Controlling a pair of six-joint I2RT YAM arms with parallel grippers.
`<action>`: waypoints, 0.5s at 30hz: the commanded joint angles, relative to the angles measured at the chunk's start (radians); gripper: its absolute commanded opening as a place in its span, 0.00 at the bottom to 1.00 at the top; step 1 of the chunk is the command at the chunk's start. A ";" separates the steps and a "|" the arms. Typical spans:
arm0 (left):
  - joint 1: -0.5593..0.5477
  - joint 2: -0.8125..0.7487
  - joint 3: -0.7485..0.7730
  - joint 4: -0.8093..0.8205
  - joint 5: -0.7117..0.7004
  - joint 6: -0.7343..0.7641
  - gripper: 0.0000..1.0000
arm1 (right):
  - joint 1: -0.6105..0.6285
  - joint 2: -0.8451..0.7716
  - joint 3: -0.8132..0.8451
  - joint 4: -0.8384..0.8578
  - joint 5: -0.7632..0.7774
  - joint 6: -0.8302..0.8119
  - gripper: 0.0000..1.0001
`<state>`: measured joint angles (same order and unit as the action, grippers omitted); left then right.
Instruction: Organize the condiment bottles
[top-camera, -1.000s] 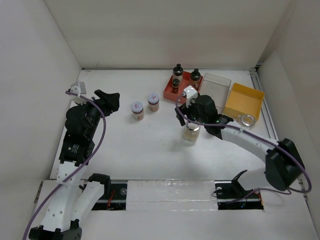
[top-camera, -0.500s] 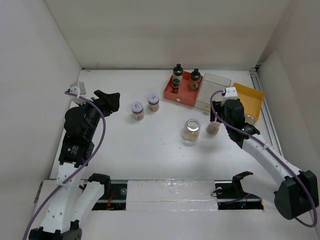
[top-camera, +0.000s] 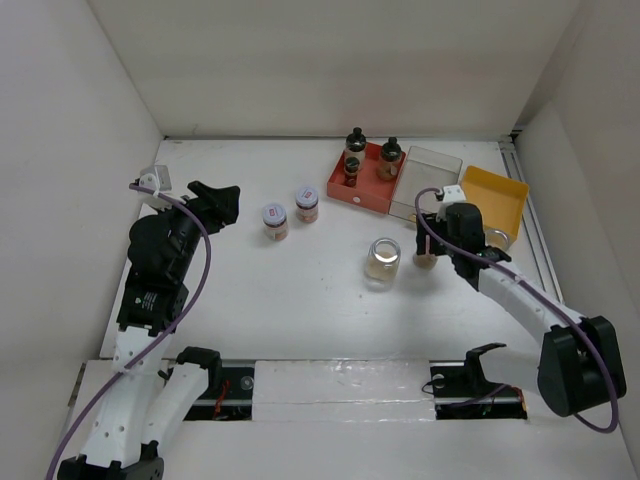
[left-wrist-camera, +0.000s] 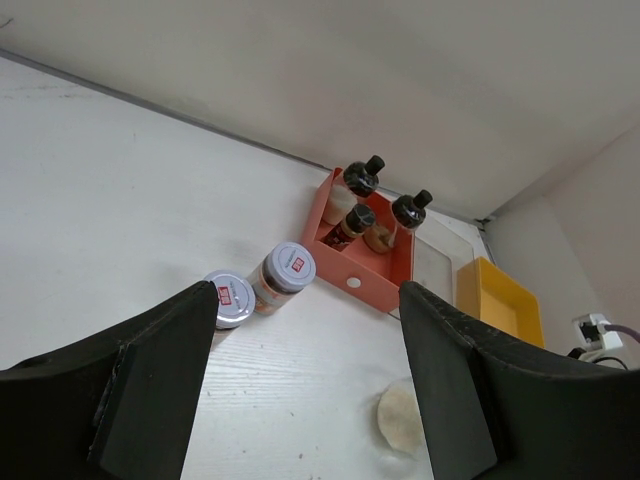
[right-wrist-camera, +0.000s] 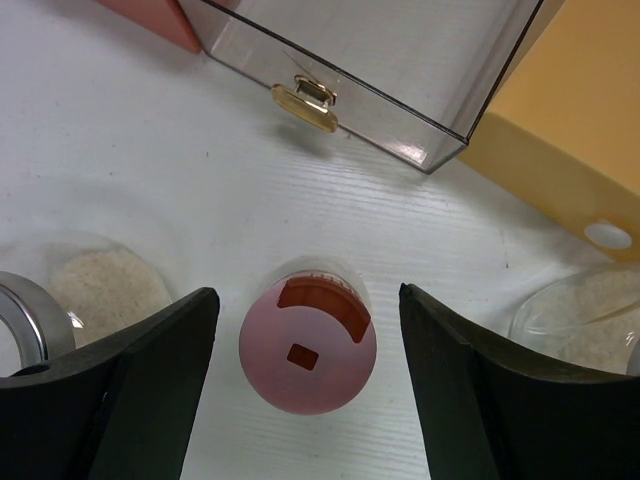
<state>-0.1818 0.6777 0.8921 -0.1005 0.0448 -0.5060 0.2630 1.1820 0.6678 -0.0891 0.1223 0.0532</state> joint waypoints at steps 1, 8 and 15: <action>0.001 -0.001 -0.007 0.048 0.010 0.004 0.69 | 0.007 -0.019 -0.011 0.069 -0.012 0.008 0.78; 0.001 -0.001 -0.007 0.048 0.020 0.004 0.69 | -0.002 0.030 0.015 0.095 -0.012 0.017 0.41; 0.001 0.008 -0.007 0.048 0.020 0.004 0.69 | 0.071 -0.026 0.227 0.107 0.037 -0.021 0.37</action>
<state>-0.1818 0.6884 0.8917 -0.1009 0.0494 -0.5060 0.3077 1.1870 0.7353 -0.0738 0.1436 0.0521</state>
